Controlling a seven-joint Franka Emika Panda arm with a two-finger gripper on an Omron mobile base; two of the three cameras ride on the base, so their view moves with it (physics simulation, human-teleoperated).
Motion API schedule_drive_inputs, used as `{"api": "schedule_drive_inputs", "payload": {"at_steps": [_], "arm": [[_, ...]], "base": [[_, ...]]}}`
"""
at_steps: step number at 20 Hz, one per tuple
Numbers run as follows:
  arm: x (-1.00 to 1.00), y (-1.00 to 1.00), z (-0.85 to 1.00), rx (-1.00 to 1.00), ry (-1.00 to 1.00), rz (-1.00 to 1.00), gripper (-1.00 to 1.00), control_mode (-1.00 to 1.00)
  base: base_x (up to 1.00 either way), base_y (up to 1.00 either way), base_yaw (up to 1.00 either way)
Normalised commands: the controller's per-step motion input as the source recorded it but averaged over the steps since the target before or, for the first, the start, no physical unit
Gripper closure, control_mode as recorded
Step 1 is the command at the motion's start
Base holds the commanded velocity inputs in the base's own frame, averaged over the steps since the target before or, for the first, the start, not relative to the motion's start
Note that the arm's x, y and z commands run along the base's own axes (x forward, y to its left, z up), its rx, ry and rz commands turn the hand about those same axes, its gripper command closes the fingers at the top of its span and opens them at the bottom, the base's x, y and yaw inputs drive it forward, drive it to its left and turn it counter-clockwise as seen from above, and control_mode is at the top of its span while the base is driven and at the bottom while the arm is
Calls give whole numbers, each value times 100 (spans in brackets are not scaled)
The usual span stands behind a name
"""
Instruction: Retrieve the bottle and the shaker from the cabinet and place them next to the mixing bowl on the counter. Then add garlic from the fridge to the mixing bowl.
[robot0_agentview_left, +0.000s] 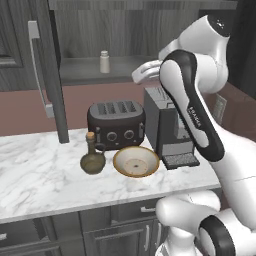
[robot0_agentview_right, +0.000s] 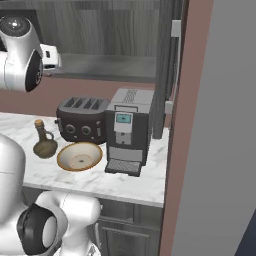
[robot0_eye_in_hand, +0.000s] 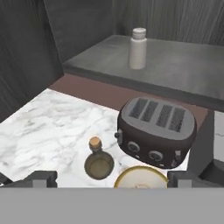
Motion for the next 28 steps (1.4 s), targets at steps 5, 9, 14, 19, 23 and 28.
{"api": "schedule_drive_inputs", "payload": {"at_steps": [5, 9, 14, 19, 23, 28], "arm": [[53, 0, -1, -3, -2, 1, -100, -100], [52, 1, 0, 0, -2, 0, -100, -100], [39, 25, 0, 0, 0, -2, -100, -100], [35, 49, 0, 0, 0, -6, -100, -100], [39, 27, 0, 0, 0, -10, -100, -100], [51, 9, -2, 0, 0, -13, -100, -100]], "base": [[0, 0, 0], [0, 0, 0], [0, 0, 0], [0, 0, 0], [0, 0, 0], [0, 0, 0]]}}
